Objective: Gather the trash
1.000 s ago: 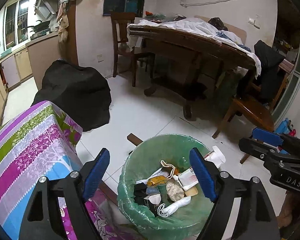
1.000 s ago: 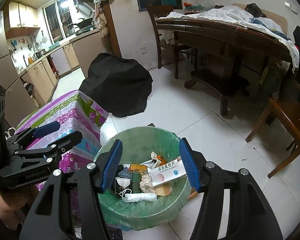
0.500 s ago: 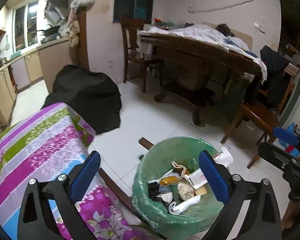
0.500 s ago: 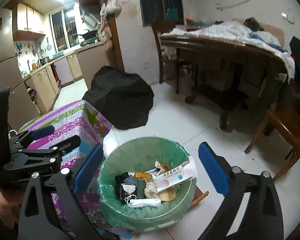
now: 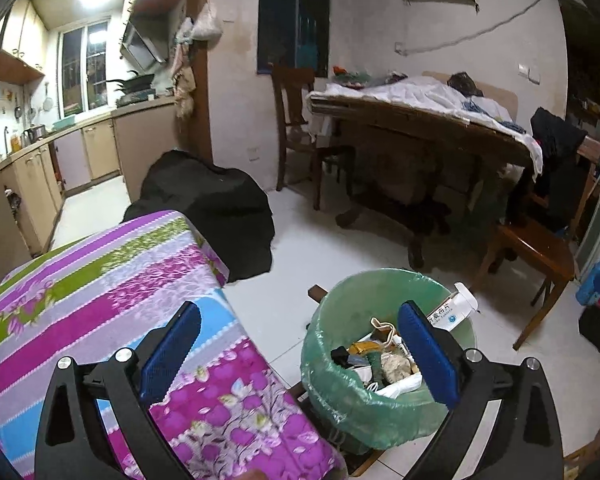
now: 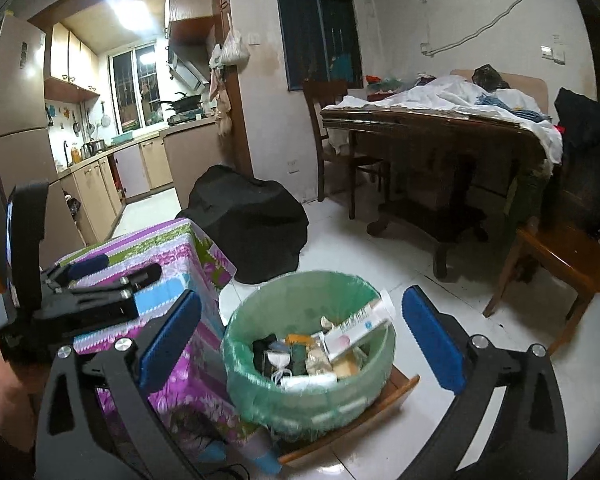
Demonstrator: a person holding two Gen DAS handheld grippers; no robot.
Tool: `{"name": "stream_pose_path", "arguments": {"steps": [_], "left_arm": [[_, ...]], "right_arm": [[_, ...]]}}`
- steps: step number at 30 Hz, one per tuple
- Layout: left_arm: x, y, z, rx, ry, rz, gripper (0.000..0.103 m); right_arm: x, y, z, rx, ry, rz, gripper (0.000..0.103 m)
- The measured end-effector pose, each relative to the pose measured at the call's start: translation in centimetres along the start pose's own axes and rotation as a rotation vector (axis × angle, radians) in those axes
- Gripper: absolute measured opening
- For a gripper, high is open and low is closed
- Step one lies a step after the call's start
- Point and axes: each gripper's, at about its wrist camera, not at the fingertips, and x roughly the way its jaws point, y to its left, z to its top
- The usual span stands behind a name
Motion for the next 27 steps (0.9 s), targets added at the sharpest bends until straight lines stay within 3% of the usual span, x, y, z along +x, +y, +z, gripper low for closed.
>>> {"name": "stream_pose_path", "arguments": {"steps": [12,20,24,27], "left_arm": [[-8.4,-1.8,-4.0,0.033,-0.050,-0.052,0.098],[-15.7,-2.4,-8.8,0.033,-0.062,-0.194,0.098],[-19.3,-3.0,-11.3,0.061,-0.113,-0.122,0.098],[-21.2,-3.6,-12.6,0.071,-0.107,-0.150,0.098]], "right_arm": [[-7.5,1.8,-5.0,-0.007,-0.047,-0.056,0.097],[-12.5,3.5,-7.8,-0.038,-0.114,-0.130,0.097],[-14.6,3.7,-9.2,-0.049,-0.145,-0.150,0.097],[-15.9,3.7,-10.0,-0.045,-0.154,-0.149,0.097]]}}
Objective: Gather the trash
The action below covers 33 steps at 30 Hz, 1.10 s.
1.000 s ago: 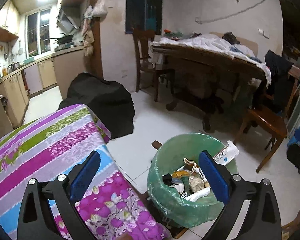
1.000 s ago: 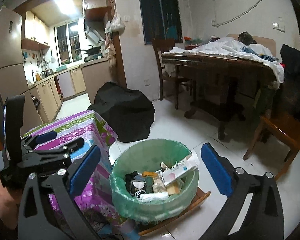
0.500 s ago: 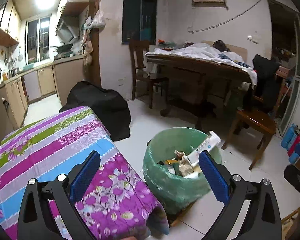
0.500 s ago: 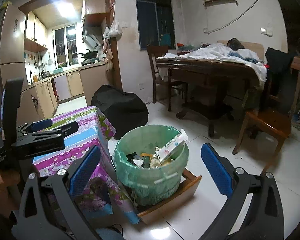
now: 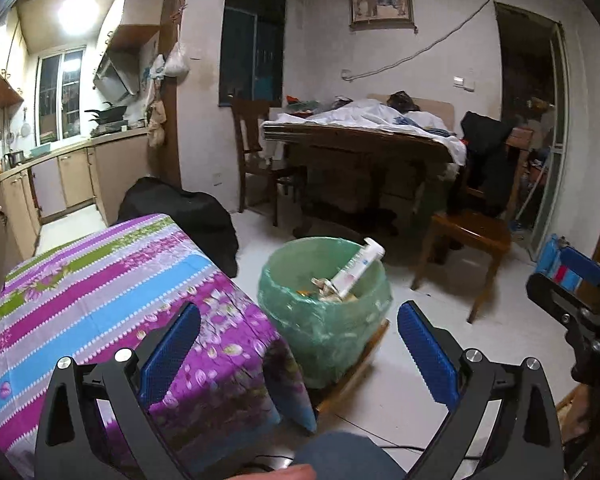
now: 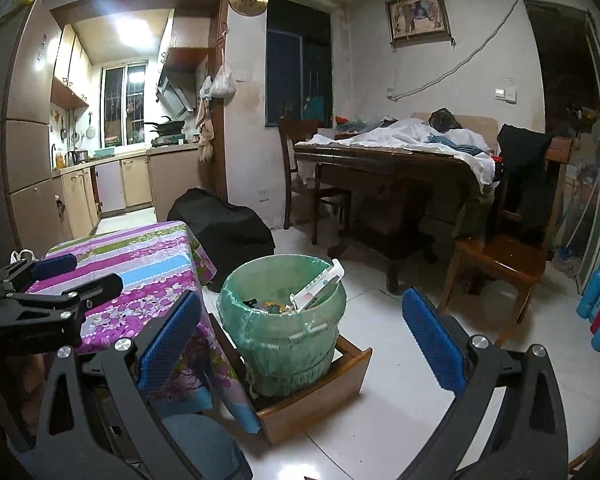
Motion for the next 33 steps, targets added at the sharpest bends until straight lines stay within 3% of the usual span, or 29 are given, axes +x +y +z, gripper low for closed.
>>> {"name": "stream_pose_path", "arguments": {"steps": [10,27,33], "left_arm": [[-3.8,-2.6,-3.1,0.009,-0.019,-0.013,0.098],[-4.5,-2.1,-1.9,-0.004,-0.049,-0.047,0.098],[-3.9,-2.5,-2.0,0.019,-0.027,-0.014,0.098]], "right_arm": [[-3.1,0.1,-2.1,0.028,-0.096,-0.036,0.097],[-3.9,-0.2,-2.5,0.043,-0.114,-0.021,0.097],[-4.2,-0.5,-2.4,0.050,-0.124,-0.034,0.097]]}}
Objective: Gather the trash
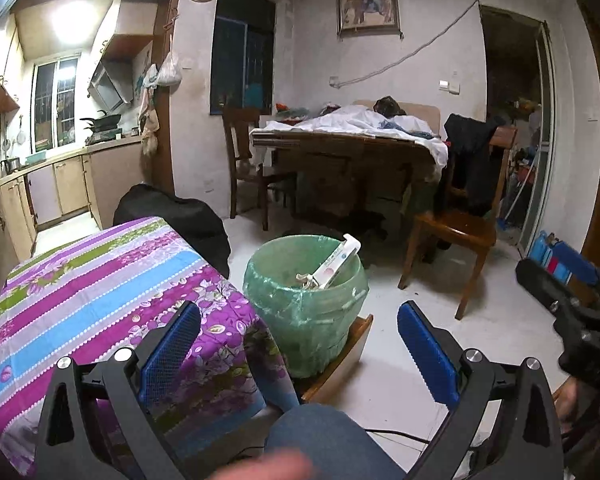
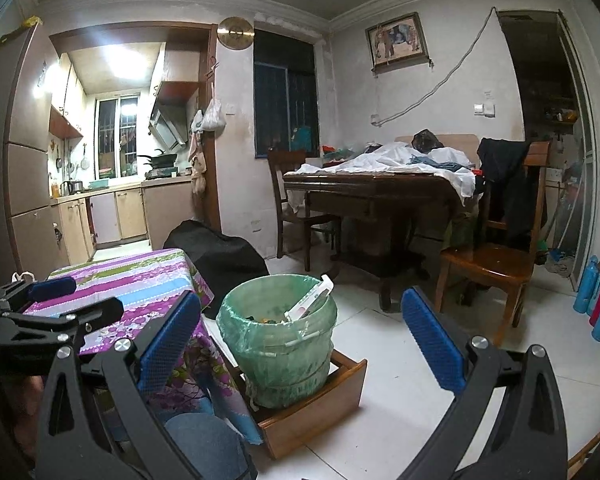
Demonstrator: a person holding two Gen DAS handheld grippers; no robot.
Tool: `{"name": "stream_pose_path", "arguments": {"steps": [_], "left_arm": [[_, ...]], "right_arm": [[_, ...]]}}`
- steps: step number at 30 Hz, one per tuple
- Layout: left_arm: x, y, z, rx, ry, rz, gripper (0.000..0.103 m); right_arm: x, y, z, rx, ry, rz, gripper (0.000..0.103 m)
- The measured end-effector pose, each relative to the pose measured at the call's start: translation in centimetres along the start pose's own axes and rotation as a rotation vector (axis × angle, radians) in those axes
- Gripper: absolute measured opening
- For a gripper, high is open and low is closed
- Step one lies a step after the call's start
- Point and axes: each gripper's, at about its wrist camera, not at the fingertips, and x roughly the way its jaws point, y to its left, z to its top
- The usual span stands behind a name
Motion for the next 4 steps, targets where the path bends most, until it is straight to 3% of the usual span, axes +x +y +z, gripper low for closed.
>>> {"name": "stream_pose_path", "arguments": {"steps": [4], "left_arm": [[0.28,0.05,-0.10,-0.001,0.006,0.011,0.098]], "right_arm": [[-0.32,-0.15,0.23,0.016,-0.006,0.013,0.097]]}}
